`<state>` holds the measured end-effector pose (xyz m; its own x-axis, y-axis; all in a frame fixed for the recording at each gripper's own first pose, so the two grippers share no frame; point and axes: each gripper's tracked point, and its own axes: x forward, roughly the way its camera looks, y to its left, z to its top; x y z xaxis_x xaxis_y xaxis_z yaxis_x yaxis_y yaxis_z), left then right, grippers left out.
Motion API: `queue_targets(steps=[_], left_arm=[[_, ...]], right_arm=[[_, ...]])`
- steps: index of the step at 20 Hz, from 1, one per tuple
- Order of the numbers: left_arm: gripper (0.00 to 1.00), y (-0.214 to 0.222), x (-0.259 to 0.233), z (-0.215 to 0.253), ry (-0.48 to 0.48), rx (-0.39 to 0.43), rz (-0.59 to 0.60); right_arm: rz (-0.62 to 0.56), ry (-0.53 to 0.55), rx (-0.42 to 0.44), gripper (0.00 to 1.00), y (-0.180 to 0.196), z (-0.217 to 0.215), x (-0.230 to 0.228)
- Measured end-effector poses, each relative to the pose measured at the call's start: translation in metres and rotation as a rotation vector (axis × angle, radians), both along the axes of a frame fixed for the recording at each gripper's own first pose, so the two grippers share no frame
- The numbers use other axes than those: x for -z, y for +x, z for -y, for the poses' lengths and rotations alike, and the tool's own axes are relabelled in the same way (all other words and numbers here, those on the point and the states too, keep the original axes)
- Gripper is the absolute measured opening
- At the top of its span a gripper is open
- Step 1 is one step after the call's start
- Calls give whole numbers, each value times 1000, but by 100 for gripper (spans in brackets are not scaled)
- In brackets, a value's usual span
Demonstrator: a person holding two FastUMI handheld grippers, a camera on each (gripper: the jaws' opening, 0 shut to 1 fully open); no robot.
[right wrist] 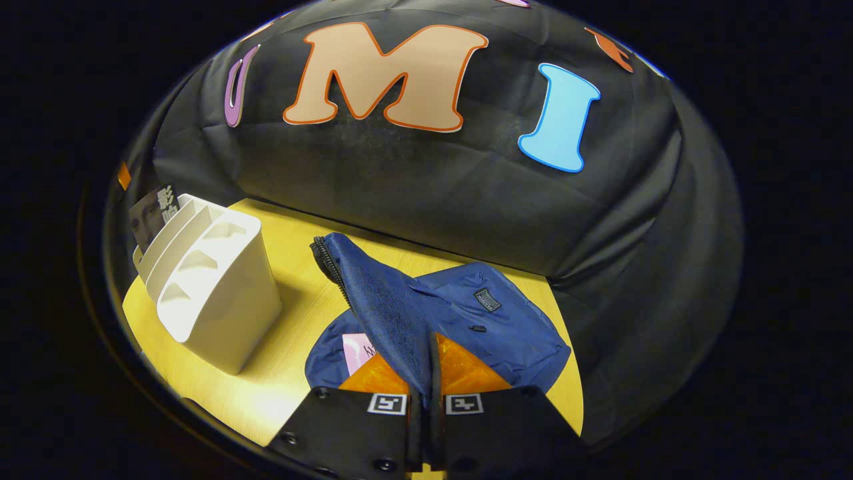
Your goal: Open the schoolbag, grab two books from the bookshelf and put them into the schoolbag.
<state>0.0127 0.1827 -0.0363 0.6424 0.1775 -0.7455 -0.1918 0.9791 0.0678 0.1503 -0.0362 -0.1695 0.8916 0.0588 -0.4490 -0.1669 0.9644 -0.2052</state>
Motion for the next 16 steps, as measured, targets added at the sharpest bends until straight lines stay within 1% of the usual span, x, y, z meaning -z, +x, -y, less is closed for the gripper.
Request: queue_targets(steps=[2,4,6,7,8,9,10,14,15,16], left_arm=[[95,19,12,-13,13,10,-50],[95,36,26,-19,6,29,-102],[93,51,42,-23,-11,28,-138],[96,59,51,-26,-20,22,-150],[95,64,58,-29,-24,14,-166],[96,67,66,-33,-28,6,-185],[94,69,72,-35,-38,3,-208],[93,77,94,-33,-83,2,-264],[89,79,98,-32,-87,-4,-269],[83,82,101,-30,-92,0,-267]], right_arm=[[-1,3,9,7,1,0,0],[-6,0,15,7,0,-1,4],[-11,-10,20,7,-1,-2,4],[-12,-16,23,7,-1,-3,5],[-14,-19,25,7,-1,-3,5],[-16,-20,27,8,-3,-3,5],[-18,-20,27,8,-3,-4,5],[-20,-28,30,8,-2,-5,5],[-21,-32,29,7,-3,-5,6],[-21,-34,30,7,-4,-5,5]])
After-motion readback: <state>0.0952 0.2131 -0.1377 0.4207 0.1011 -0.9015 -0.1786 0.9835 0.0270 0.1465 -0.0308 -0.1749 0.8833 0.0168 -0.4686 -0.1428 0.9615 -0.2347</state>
